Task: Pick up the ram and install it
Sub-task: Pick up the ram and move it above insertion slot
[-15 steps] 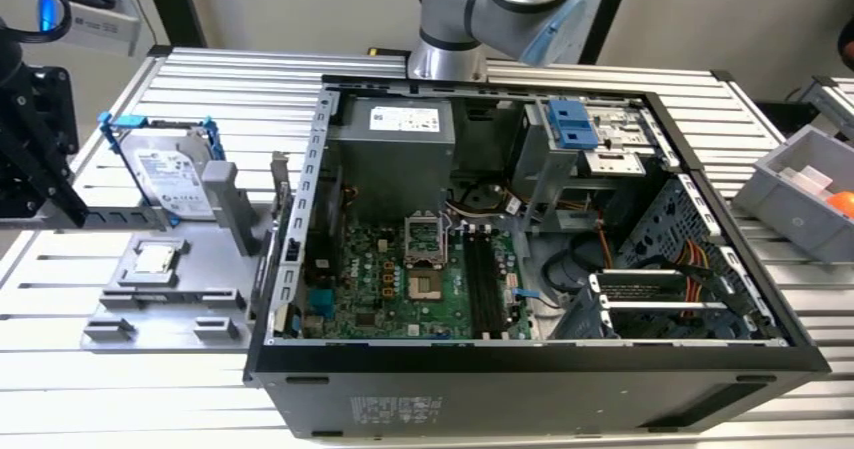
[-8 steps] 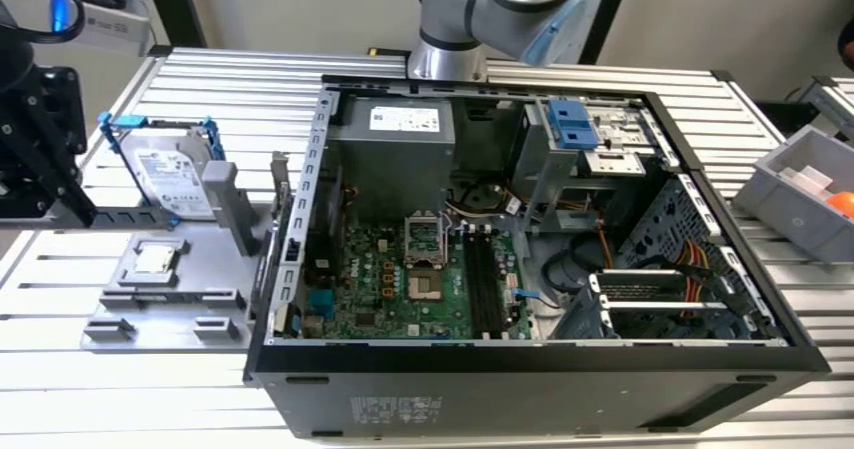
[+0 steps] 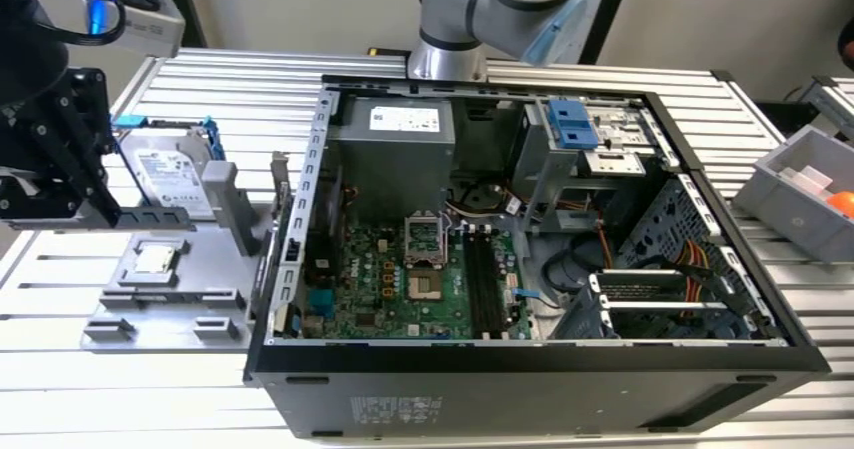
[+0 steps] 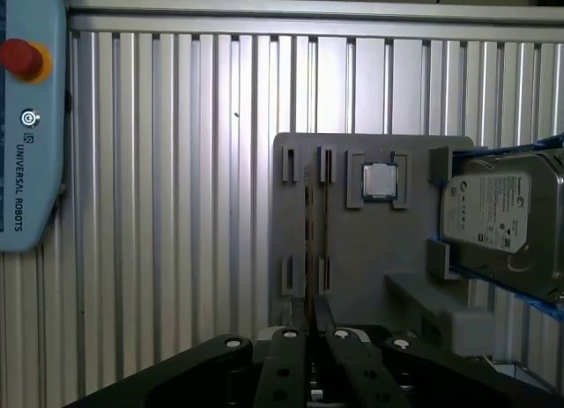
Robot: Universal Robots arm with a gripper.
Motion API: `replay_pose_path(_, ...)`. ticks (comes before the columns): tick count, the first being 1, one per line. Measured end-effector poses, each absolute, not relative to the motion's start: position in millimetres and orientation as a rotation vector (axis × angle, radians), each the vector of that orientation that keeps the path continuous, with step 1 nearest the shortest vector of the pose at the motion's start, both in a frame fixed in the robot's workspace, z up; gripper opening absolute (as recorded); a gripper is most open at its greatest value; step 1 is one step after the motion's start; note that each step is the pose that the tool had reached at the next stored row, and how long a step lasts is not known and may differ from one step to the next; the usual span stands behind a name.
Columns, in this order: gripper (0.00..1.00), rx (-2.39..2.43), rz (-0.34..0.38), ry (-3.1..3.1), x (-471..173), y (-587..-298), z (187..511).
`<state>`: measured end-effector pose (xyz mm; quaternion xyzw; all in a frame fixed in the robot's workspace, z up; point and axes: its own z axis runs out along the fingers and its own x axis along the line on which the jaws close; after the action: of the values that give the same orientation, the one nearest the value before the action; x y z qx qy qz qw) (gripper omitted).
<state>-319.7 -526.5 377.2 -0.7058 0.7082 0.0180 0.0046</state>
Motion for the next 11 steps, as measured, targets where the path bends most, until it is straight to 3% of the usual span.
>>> replay_pose_path(11, 0.0, -2.212, 0.058, 2.219, -297.4, -526.5, 377.2)
